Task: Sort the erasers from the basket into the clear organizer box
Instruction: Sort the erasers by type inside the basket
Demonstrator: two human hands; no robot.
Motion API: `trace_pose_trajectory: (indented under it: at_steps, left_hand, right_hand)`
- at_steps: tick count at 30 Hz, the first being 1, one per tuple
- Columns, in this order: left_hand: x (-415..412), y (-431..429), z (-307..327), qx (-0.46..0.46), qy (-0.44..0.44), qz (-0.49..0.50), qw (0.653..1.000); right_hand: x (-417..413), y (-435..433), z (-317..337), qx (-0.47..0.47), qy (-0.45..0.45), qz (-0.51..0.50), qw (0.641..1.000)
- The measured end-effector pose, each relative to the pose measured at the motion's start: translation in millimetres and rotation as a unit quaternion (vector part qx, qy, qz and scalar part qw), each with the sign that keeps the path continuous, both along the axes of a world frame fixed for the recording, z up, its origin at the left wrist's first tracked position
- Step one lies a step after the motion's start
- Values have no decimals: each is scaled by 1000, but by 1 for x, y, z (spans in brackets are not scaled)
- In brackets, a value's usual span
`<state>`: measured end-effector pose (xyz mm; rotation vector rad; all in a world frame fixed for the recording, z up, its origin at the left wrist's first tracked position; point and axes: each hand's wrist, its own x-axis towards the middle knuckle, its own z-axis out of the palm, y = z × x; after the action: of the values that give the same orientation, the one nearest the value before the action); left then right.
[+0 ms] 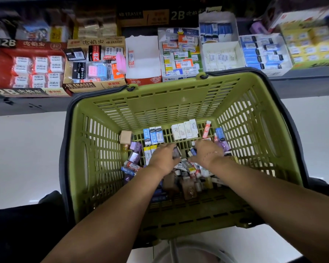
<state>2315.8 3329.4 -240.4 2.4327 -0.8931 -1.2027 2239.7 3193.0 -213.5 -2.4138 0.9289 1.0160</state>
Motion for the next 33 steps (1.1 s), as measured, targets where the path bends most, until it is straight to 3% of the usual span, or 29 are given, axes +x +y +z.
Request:
trace_pose_trajectory:
  at_steps: [2,6,12,15,20,25,29,33]
  left_hand:
    - [-1,-1,1,11,-17,2,1000]
    - [0,-11,8,12,-62,-7,998]
    - [-1,-20,14,-32,106,87,990]
    - [-3,-16,11,-26,134,127,983]
    - [-7,-5,5,21,128,67,989]
    - [-8,1,7,-77,128,161,975]
    - [-1,-4,13,-106,107,220,964]
    - [0,-5,15,-127,104,259,952]
  right_hand:
    - [-2,4,-2,-25,15,27,999]
    - [-2,-3,-7,9,31,-23,999]
    - [-3,-27,-2,135,20,-131,982]
    - [-9,-37,0,205,-48,-250,945]
    - [-12,-40,-2,268,-97,-321,903]
    - [-7,-41,-5,242,-174,-393,870]
    - [5,-51,-6,223,-235,-468,822]
    - [20,-47,-7,227,-248,-470,816]
